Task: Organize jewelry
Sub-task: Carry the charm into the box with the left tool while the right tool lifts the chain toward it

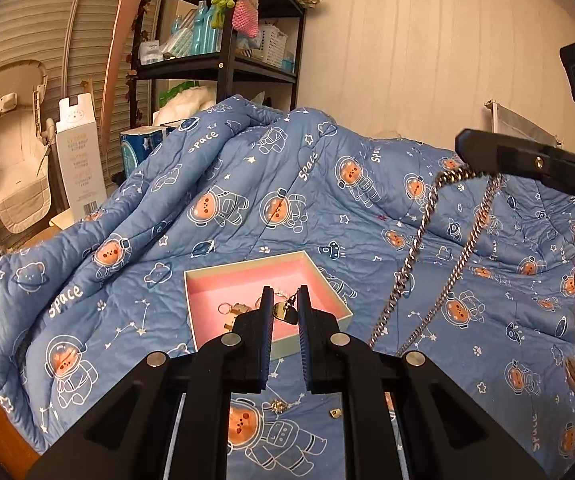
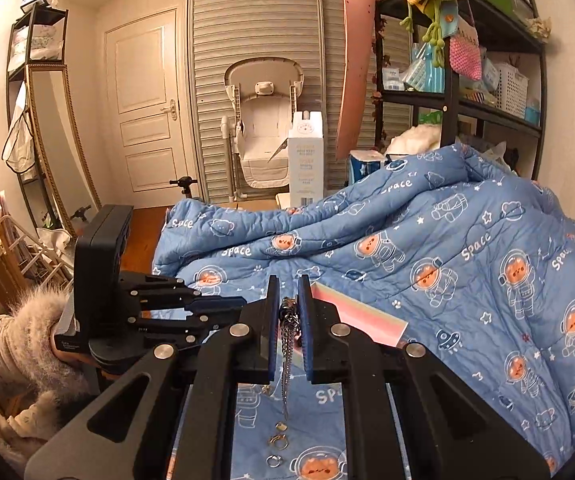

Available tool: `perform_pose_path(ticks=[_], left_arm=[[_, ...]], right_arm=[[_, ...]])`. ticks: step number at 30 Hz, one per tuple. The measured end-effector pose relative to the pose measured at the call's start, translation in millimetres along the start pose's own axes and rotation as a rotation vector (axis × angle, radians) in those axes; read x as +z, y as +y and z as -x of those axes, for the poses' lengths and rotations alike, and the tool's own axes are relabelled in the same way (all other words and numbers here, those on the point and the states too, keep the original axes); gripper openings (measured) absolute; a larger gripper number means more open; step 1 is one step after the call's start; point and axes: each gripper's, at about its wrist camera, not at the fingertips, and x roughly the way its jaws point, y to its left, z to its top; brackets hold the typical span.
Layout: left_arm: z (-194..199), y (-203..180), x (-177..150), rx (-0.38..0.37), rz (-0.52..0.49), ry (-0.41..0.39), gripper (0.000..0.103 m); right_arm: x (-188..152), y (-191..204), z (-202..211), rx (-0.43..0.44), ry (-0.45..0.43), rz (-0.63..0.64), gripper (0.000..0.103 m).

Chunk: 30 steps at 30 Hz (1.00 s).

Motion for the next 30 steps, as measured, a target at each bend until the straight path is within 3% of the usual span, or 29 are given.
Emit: perform_pose_path(ticks=[7, 13, 22, 30], left_arm=[[-22.2, 13.1, 30.6, 0.005, -0.002, -0.006, 0.011], [-53.4, 33.5, 43.8, 0.007, 0.030, 0.038, 0.011], [-112.1, 55.0, 33.0, 0.064, 0.033, 0.144, 0.011], [-152.0, 73.4, 22.4, 0.066, 0.080, 0.219, 0.011]], right_arm=[[33.6, -22.7, -27.3, -0.069, -0.020, 0.009, 0.010], [38.7, -42.8, -63.9, -0.121, 0.027, -0.015, 0.010], [0.0, -78.2, -117.2, -0.152, 0.138, -0.111, 0.010], [-40.1, -94.2, -152.0, -0.145, 0.215, -0.174, 0.010]])
